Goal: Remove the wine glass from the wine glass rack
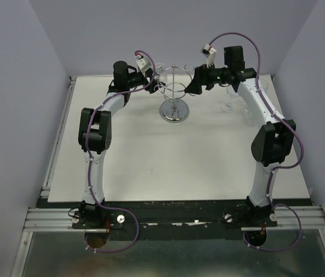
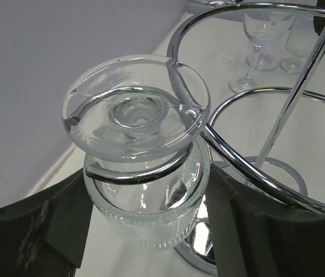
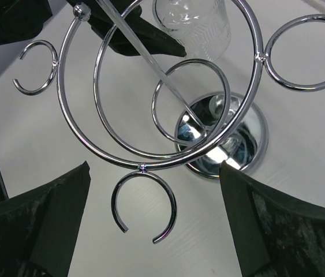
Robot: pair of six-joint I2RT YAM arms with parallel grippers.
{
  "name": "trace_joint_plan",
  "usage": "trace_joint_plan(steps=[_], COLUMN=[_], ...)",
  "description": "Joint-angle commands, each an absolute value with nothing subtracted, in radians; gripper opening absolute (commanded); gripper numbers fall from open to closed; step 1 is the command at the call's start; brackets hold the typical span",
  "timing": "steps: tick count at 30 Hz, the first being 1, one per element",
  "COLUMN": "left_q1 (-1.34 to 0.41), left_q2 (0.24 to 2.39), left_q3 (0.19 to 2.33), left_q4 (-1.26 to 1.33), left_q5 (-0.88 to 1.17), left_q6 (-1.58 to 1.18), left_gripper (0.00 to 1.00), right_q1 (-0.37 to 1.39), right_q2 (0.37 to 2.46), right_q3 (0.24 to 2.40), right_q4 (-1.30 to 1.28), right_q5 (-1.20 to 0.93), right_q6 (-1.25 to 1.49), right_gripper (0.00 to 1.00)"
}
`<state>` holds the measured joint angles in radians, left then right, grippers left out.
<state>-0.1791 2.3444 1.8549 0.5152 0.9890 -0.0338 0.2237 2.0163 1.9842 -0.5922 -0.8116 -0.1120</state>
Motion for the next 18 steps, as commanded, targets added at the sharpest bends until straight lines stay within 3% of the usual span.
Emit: trace_joint_plan(steps=[1, 4, 9, 14, 18], left_q1=[-0.198, -0.198, -0.196, -0.196, -0.195], left_q2=[2.247, 2.229, 2.207, 2.186, 2.168], left_q3=[1.829, 1.819, 1.815, 1.793, 1.772], left_q4=[0.539, 0.517, 0.515, 0.523, 0.526], left_q5=[0.968, 0.954, 0.934, 0.881, 0.851], left_q6=[-0.008, 0.034, 0.046, 0.043, 0.044], left_gripper=[0.42, 0.31, 0.28, 0.18, 0.04], right_q1=[0.233, 0.233, 0.233, 0.233, 0.233], right_q2=[2.048, 2.059, 2.074, 2.079, 2.082], right_q3=[2.008, 2.017, 2.026, 2.029, 2.028], right_q4=[-0.583, -0.581, -0.581, -0.581, -0.581], right_q5=[-0.824, -0.839, -0.859, -0.856, -0.856], right_q6=[-0.106, -0.098, -0.087, -0.080, -0.080], right_gripper=[1.00, 0.99, 0.99, 0.99, 0.98])
